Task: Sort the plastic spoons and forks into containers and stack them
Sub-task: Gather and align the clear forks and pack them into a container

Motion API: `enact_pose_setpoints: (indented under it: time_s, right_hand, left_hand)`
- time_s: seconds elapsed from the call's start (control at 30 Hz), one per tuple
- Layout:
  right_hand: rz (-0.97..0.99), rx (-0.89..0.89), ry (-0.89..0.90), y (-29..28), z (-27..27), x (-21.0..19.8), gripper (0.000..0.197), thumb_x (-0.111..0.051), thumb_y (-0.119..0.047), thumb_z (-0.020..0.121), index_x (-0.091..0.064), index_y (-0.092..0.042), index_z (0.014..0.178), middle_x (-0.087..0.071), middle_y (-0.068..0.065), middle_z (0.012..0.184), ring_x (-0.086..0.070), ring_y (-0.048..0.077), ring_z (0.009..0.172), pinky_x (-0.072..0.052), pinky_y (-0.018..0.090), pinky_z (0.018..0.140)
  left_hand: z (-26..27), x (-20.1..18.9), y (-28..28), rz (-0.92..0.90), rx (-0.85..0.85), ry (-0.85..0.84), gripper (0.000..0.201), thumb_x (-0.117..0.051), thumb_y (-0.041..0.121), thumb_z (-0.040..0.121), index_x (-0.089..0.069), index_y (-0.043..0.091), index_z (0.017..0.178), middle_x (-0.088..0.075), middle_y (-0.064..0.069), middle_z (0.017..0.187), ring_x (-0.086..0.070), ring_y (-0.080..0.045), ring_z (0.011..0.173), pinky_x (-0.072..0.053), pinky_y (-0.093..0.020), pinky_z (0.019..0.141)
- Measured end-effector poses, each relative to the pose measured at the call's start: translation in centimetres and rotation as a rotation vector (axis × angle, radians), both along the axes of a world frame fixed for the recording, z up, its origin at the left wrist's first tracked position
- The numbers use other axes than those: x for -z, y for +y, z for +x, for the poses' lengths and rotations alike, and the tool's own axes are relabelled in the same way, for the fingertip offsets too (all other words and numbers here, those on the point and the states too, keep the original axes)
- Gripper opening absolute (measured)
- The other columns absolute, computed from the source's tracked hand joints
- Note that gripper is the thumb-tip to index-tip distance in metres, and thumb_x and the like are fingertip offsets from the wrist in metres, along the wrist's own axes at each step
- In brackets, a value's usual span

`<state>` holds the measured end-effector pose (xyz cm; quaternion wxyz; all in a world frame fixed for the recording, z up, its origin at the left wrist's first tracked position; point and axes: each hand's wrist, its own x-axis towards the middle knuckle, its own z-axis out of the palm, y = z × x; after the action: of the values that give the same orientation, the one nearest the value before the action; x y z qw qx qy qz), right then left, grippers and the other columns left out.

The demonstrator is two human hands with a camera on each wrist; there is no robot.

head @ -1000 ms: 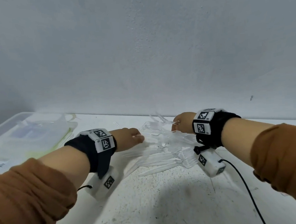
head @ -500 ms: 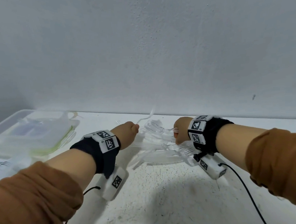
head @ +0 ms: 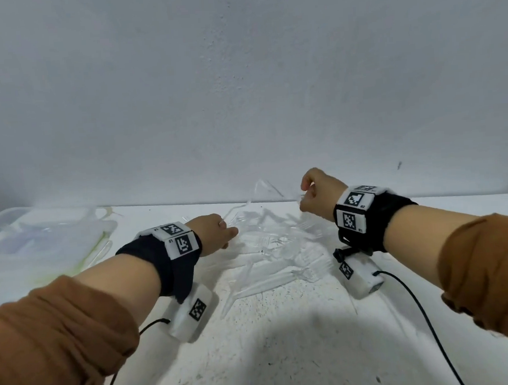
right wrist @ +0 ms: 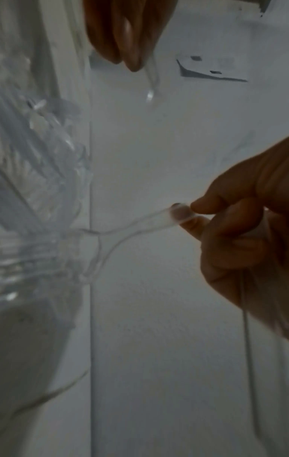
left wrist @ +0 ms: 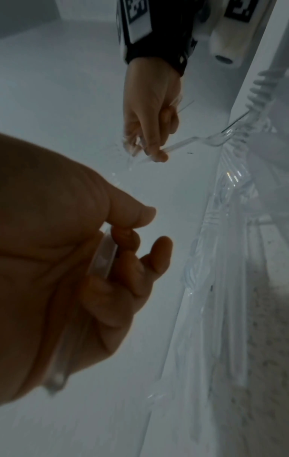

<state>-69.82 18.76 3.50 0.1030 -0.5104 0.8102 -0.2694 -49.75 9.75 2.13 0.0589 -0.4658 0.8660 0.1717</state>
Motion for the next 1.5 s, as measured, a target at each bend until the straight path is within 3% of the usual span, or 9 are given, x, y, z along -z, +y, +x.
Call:
enact_pose_setpoints:
  time_s: [0.17,0.33,0.47,0.57,0.7,0.83,1.03,1.23,1.5]
  right_hand:
    - [-0.298,-0.027,-0.05,2.3,-0.2,-1.1,0.02,-0.055,-0.009,0.088,-0.046,-0.026,0.082,-0.054,-0.009,0.075,-0.045,0.013,0.055,-0.035,0.01,0.045]
    - [-0.38,0.004,-0.083,3.5,0.6,-2.4,0.014,-0.055,-0.01,0.089,-0.06,-0.023,0.093,-0.055,-0.009,0.082,-0.046,0.007,0.058,-0.035,0.007,0.045]
    - [-0.323,0.089,-0.145,4.5,1.1,-2.9,0.027,-0.049,-0.011,0.092,-0.067,-0.018,0.11,-0.066,0.001,0.1,-0.053,0.014,0.065,-0.039,0.01,0.052]
    - [-0.214,0.143,-0.173,5.5,1.3,-2.7,0.031,-0.044,-0.009,0.091,-0.065,-0.012,0.115,-0.066,0.007,0.115,-0.062,0.024,0.091,-0.049,0.027,0.074]
    - [-0.103,0.124,-0.192,7.2,0.9,-2.0,0.026,-0.062,-0.014,0.086,-0.067,-0.009,0.111,-0.061,0.0,0.088,-0.046,0.008,0.057,-0.039,0.016,0.053]
    - [-0.098,0.194,-0.253,8.7,0.3,-1.2,0.028,-0.072,-0.036,0.079,-0.071,-0.015,0.097,-0.052,-0.006,0.063,-0.043,0.007,0.052,-0.035,0.015,0.046]
    - [-0.063,0.242,-0.3,10.0,0.0,-1.0,0.024,-0.074,-0.035,0.077,-0.059,-0.017,0.073,-0.047,-0.006,0.059,-0.04,0.007,0.053,-0.032,0.02,0.052]
    - [-0.017,0.118,-0.368,10.5,0.7,-1.3,0.011,-0.064,-0.017,0.084,-0.065,-0.016,0.095,-0.06,-0.003,0.065,-0.041,0.01,0.047,-0.033,0.02,0.045]
    - [0.012,0.13,-0.457,11.1,0.8,-1.7,0.014,-0.046,-0.019,0.095,-0.052,-0.012,0.084,-0.047,0.003,0.06,-0.038,0.016,0.045,-0.033,0.025,0.046]
  left_hand:
    - [-0.4,0.2,0.5,0.001,0.052,0.059,0.035,-0.051,0.037,0.092,-0.033,0.021,0.067,-0.042,0.006,0.071,-0.037,-0.009,0.062,-0.026,-0.022,0.054]
    - [-1.3,1.1,1.7,0.064,0.19,0.035,0.021,-0.06,0.033,0.087,-0.048,0.029,0.071,-0.049,0.016,0.074,-0.047,-0.007,0.076,-0.032,-0.016,0.061]
    - [-1.9,1.5,2.7,0.036,0.243,-0.027,0.006,-0.059,0.033,0.089,-0.059,0.03,0.094,-0.058,0.012,0.094,-0.053,-0.011,0.092,-0.037,-0.017,0.07]
    - [-2.3,1.7,3.2,-0.003,0.249,-0.082,0.03,-0.058,0.036,0.09,-0.059,0.025,0.118,-0.058,0.006,0.121,-0.053,-0.014,0.113,-0.038,-0.022,0.088]
    - [-2.7,1.9,3.7,-0.023,0.254,-0.086,0.028,-0.06,0.034,0.089,-0.063,0.022,0.114,-0.06,0.004,0.12,-0.055,-0.013,0.109,-0.038,-0.021,0.085]
    - [-3.0,2.1,4.0,-0.011,0.256,-0.055,0.025,-0.061,0.032,0.088,-0.065,0.024,0.111,-0.062,0.007,0.118,-0.055,-0.01,0.103,-0.038,-0.019,0.082]
    - [-3.3,1.9,4.6,-0.017,0.256,-0.035,0.027,-0.065,0.031,0.086,-0.061,0.024,0.112,-0.059,0.008,0.11,-0.055,-0.012,0.103,-0.039,-0.021,0.086]
    - [-3.6,1.6,5.5,-0.026,0.256,-0.089,0.031,-0.067,0.028,0.084,-0.058,0.024,0.114,-0.06,0.005,0.116,-0.049,-0.011,0.093,-0.039,-0.022,0.085]
    - [-3.3,1.2,6.5,-0.012,0.244,-0.098,0.025,-0.058,0.022,0.089,-0.065,0.024,0.112,-0.062,0.007,0.112,-0.049,-0.006,0.092,-0.036,-0.016,0.081]
